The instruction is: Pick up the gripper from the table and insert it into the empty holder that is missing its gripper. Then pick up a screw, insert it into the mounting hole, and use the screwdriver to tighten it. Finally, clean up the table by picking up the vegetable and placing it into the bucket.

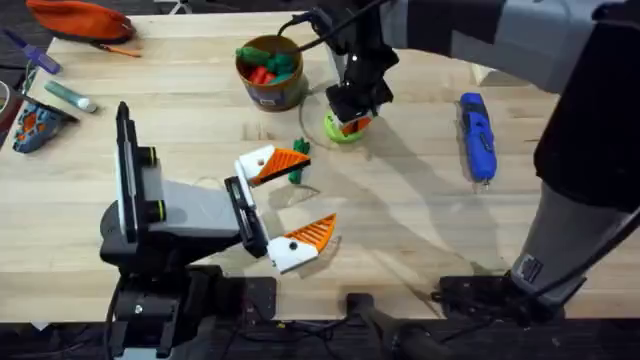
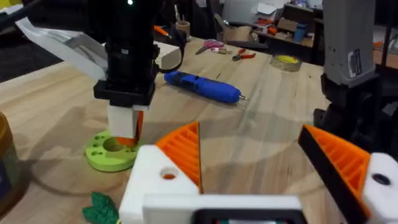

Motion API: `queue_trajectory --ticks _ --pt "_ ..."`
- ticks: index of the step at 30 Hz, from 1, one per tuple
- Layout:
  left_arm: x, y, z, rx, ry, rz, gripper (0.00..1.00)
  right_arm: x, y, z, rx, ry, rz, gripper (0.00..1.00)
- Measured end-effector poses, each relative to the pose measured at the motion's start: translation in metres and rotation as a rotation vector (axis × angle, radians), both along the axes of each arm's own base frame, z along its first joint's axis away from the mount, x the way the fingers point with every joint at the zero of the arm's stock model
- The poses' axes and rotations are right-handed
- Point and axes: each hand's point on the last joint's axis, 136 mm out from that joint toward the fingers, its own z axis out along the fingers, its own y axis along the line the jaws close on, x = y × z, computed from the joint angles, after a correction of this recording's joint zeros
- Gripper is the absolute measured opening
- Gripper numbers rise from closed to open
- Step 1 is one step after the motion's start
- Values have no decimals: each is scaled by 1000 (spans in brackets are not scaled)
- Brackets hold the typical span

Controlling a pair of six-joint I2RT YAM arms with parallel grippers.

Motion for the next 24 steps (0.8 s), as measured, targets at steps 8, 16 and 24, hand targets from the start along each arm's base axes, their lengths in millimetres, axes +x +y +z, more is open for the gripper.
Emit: queue_trajectory --ticks 8,16,24 --pt "0 0 0 0 0 0 985 0 0 0 2 -2 0 6" --pt "0 0 0 0 0 0 985 0 0 0 2 -2 0 6" --pt "0 0 0 0 0 0 985 0 -1 0 -4 -2 1 6"
